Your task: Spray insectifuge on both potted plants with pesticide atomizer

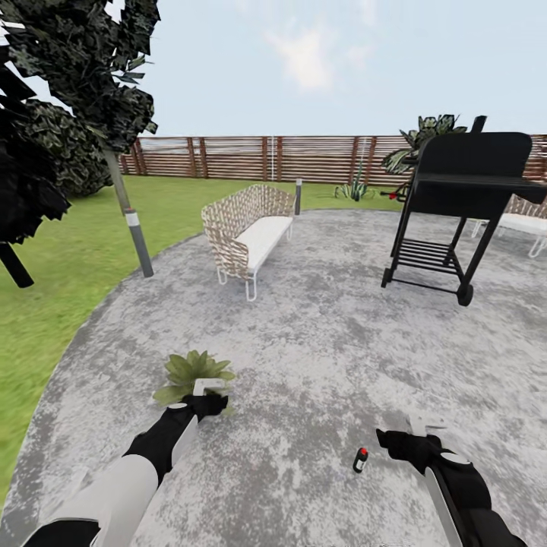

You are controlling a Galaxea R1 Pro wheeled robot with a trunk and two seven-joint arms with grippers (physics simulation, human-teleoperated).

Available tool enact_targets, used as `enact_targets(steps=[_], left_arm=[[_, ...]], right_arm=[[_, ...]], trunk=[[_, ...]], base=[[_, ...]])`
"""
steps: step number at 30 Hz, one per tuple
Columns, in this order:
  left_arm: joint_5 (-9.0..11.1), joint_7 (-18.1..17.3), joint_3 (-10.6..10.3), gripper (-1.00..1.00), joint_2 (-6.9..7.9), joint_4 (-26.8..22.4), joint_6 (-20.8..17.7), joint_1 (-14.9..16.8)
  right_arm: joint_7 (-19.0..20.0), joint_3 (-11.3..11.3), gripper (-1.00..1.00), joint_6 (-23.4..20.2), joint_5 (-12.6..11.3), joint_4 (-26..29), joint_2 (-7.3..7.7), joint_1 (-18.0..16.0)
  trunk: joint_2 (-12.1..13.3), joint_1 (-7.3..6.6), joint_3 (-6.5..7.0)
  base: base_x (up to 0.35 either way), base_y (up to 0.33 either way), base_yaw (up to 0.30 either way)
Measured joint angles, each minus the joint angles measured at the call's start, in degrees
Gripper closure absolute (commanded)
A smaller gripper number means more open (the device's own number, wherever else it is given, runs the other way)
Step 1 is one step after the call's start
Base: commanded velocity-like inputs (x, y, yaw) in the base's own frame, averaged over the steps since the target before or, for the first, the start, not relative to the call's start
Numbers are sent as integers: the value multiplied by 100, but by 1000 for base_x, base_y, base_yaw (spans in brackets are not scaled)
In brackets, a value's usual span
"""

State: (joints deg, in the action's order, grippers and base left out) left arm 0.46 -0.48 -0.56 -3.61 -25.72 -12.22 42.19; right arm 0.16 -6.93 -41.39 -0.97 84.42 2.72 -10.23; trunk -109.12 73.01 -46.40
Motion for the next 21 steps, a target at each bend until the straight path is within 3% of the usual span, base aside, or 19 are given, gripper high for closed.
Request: enact_targets(steps=[12,21], left_arm=[[2,0,0,-100,0,0,0,0],[1,0,0,-100,0,0,0,0]], right_arm=[[0,0,-100,1,0,15,-14,-1],[0,0,-100,0,0,16,-9,2]], trunk=[[0,0,0],[0,0,0]], base=[[0,0,-78],[0,0,-236]])
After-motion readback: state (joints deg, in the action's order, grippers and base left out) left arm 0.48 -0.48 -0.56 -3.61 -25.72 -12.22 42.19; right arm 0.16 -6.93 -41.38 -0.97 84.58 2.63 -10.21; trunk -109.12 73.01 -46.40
